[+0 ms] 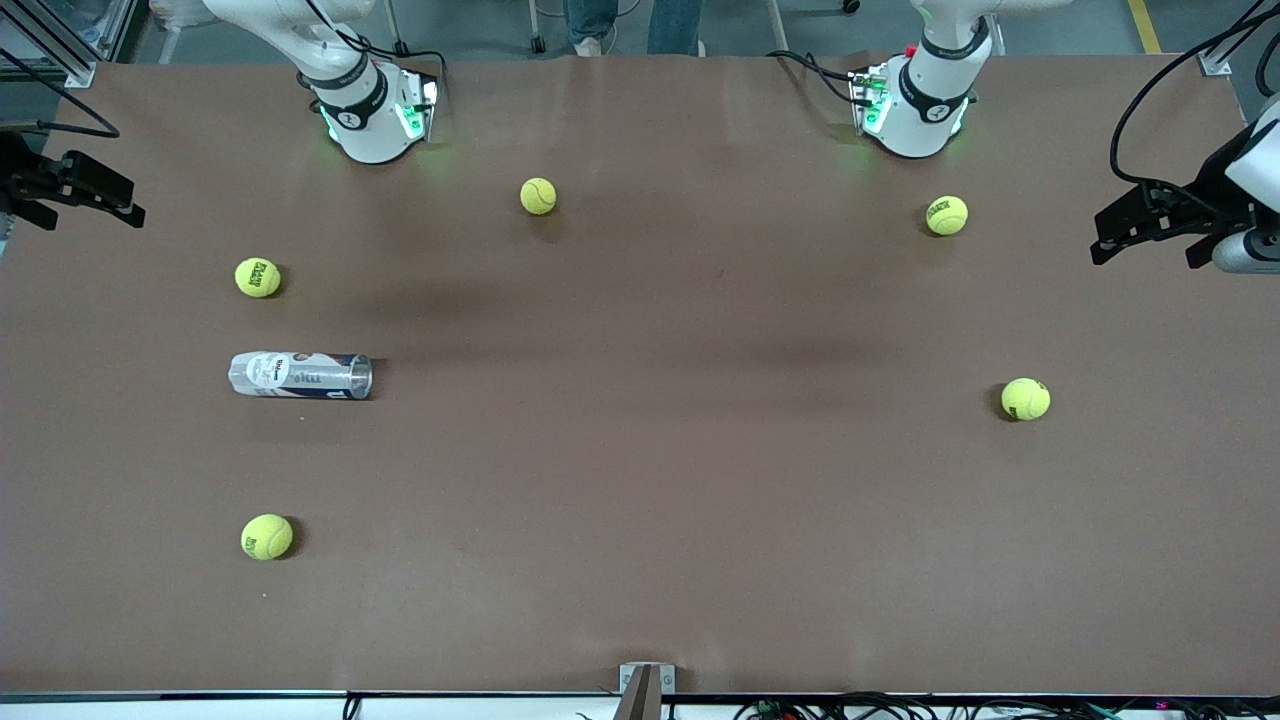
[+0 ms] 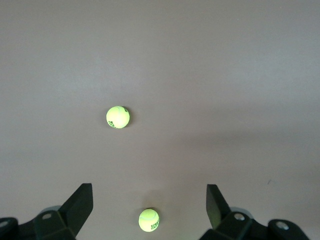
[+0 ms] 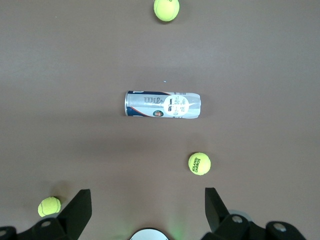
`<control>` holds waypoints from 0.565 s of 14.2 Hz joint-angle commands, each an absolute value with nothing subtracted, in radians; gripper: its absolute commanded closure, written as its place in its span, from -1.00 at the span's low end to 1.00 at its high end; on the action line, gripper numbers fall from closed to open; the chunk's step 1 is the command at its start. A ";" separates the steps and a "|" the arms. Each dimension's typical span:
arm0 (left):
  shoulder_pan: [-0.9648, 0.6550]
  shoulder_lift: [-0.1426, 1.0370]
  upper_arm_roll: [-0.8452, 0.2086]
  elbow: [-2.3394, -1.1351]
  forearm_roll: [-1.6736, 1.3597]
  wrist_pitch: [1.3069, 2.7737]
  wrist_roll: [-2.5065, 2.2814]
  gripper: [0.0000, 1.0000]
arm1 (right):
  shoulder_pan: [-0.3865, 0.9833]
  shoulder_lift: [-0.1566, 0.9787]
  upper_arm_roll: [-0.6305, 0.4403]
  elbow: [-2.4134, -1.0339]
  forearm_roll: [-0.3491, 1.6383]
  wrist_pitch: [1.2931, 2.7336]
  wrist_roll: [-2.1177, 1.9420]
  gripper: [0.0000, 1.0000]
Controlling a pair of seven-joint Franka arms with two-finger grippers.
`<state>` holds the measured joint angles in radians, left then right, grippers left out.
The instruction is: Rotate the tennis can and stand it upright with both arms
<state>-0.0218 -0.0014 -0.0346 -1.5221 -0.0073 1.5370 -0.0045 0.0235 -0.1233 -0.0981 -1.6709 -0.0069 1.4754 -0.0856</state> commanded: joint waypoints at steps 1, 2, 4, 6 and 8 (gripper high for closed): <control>-0.020 0.002 -0.040 -1.509 0.006 1.528 -0.017 -1.00 | 0.028 -0.155 -0.100 -1.706 0.011 1.491 -0.092 -1.00; -0.020 0.002 -0.040 -1.511 0.006 1.528 -0.017 -1.00 | 0.028 -0.155 -0.100 -1.704 0.011 1.491 -0.092 -1.00; -0.020 0.002 -0.040 -1.509 0.006 1.528 -0.017 -1.00 | 0.031 -0.153 -0.100 -1.703 0.012 1.490 -0.092 -1.00; -0.020 0.002 -0.040 -1.511 0.006 1.528 -0.017 -1.00 | 0.031 -0.150 -0.100 -1.683 0.012 1.477 -0.092 -1.00; -0.020 0.002 -0.040 -1.511 0.006 1.528 -0.018 -1.00 | 0.025 -0.129 -0.103 -1.638 0.012 1.473 -0.090 -1.00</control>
